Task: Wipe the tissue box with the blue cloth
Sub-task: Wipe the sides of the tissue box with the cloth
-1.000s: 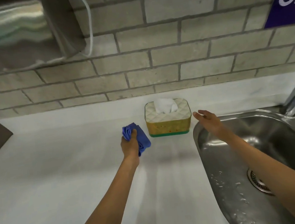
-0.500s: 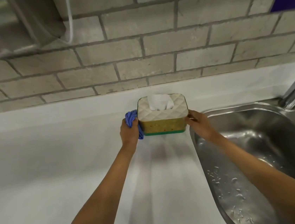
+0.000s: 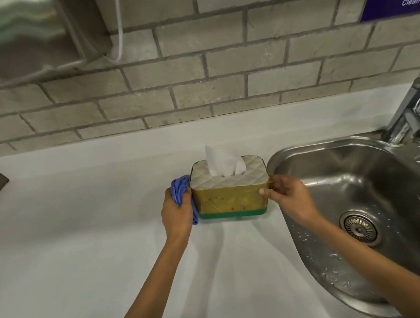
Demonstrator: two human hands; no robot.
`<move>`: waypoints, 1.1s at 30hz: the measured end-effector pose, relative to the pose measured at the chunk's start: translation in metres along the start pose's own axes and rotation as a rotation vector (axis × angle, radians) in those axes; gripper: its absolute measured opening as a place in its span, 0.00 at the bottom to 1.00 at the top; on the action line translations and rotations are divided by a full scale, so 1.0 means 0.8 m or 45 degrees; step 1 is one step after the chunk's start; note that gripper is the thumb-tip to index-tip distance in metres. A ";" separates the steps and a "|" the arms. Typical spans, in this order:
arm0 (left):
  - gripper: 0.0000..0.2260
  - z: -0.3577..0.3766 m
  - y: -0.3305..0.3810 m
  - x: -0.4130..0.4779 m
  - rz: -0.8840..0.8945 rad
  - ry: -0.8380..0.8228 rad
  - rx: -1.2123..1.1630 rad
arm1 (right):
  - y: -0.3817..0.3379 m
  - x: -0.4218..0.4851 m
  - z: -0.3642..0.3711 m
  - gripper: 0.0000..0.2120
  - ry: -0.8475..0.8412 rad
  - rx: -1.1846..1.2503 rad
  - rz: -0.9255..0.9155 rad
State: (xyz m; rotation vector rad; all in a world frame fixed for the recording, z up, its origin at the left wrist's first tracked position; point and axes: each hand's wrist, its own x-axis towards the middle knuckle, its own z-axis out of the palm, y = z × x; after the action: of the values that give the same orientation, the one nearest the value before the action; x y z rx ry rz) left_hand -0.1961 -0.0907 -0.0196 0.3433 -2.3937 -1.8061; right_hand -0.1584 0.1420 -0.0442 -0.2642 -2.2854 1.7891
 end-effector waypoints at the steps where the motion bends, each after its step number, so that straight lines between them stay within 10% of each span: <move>1: 0.13 -0.005 -0.001 -0.007 0.007 0.005 0.002 | 0.000 -0.007 0.001 0.13 0.006 0.001 -0.001; 11: 0.13 -0.027 0.010 -0.026 0.020 0.054 0.020 | -0.010 -0.019 -0.004 0.42 -0.128 0.087 0.105; 33: 0.06 -0.009 0.047 0.020 -0.086 0.002 0.088 | -0.019 0.035 -0.006 0.35 -0.308 -0.198 -0.156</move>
State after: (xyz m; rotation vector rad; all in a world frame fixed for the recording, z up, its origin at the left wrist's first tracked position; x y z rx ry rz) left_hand -0.2136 -0.0920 0.0176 0.4377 -2.4763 -1.7525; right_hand -0.1838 0.1506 -0.0267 0.0709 -2.5482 1.6648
